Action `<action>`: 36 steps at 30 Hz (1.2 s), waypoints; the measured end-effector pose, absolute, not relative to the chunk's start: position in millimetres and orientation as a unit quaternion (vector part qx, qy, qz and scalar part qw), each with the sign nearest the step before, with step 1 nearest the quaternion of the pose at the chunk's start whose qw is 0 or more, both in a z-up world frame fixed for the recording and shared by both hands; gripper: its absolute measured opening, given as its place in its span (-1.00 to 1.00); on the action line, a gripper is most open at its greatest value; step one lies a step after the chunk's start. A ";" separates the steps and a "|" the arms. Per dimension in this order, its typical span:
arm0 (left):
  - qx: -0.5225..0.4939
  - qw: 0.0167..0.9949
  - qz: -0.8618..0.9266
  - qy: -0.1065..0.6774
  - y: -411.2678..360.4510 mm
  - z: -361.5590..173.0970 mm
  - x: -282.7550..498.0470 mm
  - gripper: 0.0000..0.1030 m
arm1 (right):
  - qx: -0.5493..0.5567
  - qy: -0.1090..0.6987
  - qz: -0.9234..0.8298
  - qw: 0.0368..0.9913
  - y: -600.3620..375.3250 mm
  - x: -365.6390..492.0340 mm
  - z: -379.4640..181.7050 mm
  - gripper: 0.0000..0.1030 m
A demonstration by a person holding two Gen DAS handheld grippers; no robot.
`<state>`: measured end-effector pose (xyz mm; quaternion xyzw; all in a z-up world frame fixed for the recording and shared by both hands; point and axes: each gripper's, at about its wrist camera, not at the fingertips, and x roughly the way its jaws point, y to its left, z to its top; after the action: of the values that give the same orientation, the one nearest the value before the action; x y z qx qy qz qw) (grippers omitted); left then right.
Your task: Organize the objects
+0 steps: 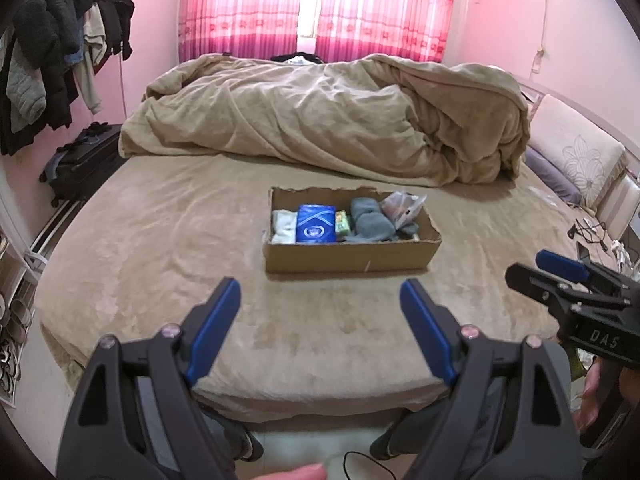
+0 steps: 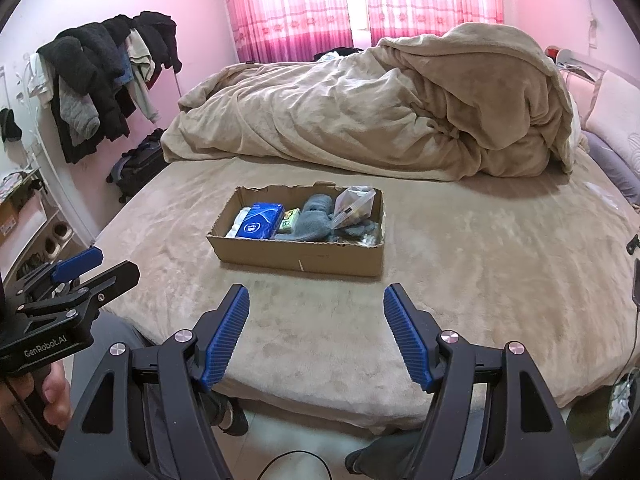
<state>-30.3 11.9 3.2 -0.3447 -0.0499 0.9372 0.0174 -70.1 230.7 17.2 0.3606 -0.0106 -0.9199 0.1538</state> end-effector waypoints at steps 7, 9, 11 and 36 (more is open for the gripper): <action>-0.346 0.022 0.937 -0.046 11.8 1.3 -37.5 0.62 | 0.362 -0.011 -0.919 0.154 229.3 -72.4 15.3 0.42; -0.347 0.022 0.937 -0.046 12.3 0.2 -39.5 0.62 | 0.362 -0.012 -0.919 0.155 229.6 -72.8 15.1 0.42; -0.347 0.023 0.936 -0.045 12.3 -0.8 -42.1 0.62 | 0.363 -0.010 -0.919 0.154 229.0 -73.7 14.6 0.42; -0.352 0.026 0.934 -0.049 10.4 -4.9 -48.4 0.62 | 0.366 -0.010 -0.918 0.154 230.9 -80.2 10.1 0.42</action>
<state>-48.4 10.4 -4.9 -0.3517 -0.0487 0.9345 0.0258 -80.2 230.9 10.1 0.3658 -0.0100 -0.9178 0.1540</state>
